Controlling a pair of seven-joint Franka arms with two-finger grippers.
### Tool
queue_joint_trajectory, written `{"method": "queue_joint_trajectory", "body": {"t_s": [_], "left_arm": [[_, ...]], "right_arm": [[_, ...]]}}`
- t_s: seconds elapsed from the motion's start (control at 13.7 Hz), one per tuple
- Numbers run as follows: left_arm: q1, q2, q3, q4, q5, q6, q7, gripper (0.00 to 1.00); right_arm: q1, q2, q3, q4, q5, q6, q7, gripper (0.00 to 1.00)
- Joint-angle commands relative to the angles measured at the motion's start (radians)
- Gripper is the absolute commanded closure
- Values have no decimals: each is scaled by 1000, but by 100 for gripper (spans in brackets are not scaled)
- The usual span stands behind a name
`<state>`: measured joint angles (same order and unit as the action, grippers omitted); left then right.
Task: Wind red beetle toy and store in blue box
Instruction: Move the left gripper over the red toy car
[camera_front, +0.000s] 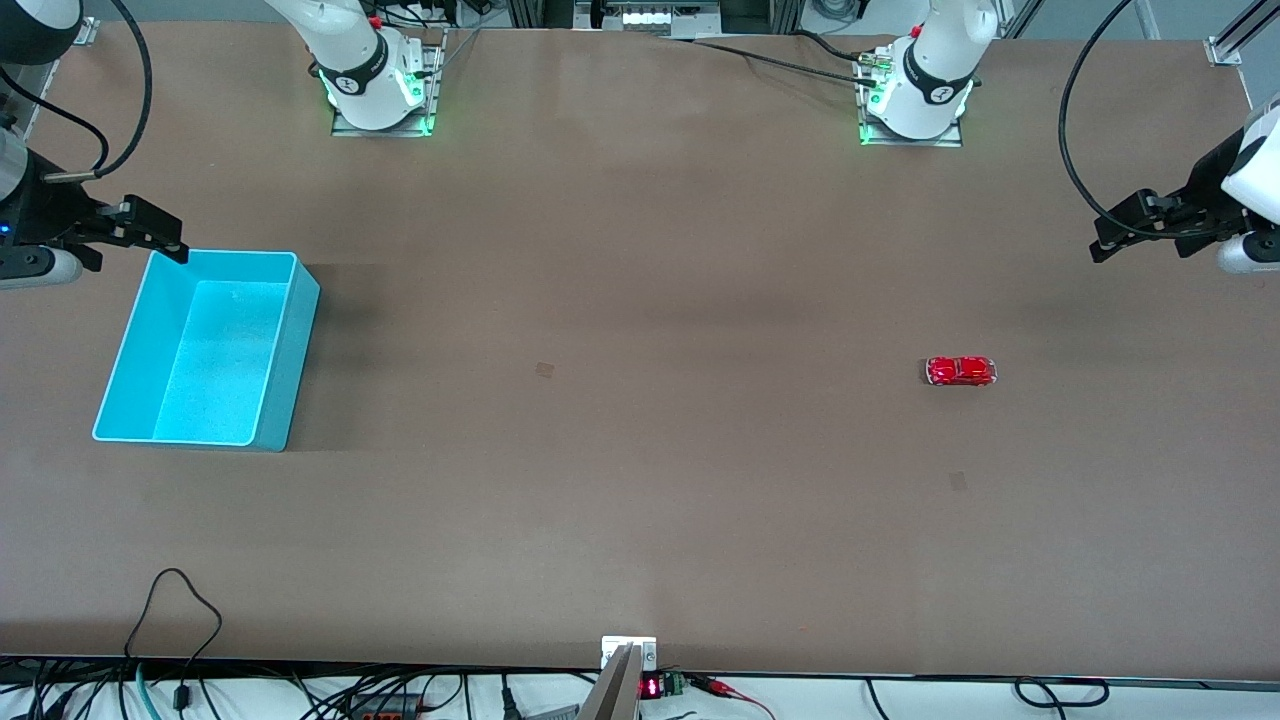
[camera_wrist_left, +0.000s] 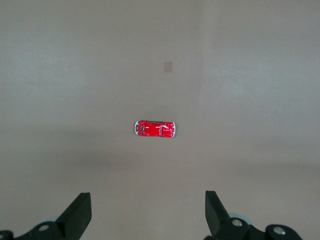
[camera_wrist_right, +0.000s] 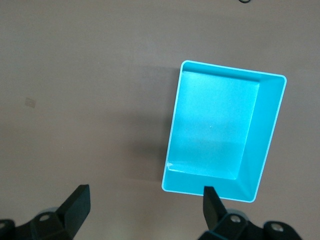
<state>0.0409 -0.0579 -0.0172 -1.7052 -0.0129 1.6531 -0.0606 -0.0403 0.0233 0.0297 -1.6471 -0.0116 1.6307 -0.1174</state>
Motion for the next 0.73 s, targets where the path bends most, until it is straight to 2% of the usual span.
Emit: {"method": "queue_joint_trajectory", "body": {"t_s": [0.0,0.22,0.44,0.58,0.66], "left_arm": [[4,3,-3,19,-10,-21,22,0],[2,23,-3,29,-16,-16,4,0],[8,117,-3,30,-18,-26,19,0],[-2,138,-1,30,-7,-22,13,0],[-3,192,-1,32,-7,-22,22,0]], "right_arm": [[-10,-3,6,3,13,-11,9,0],[-18,-2,6,3,13,-11,9,0],[-18,-2,6,3,13,-11,9,0],[-18,-2,6,3,13,-9,7,0],[-18,3,6,4,12,-9,5,0]]}}
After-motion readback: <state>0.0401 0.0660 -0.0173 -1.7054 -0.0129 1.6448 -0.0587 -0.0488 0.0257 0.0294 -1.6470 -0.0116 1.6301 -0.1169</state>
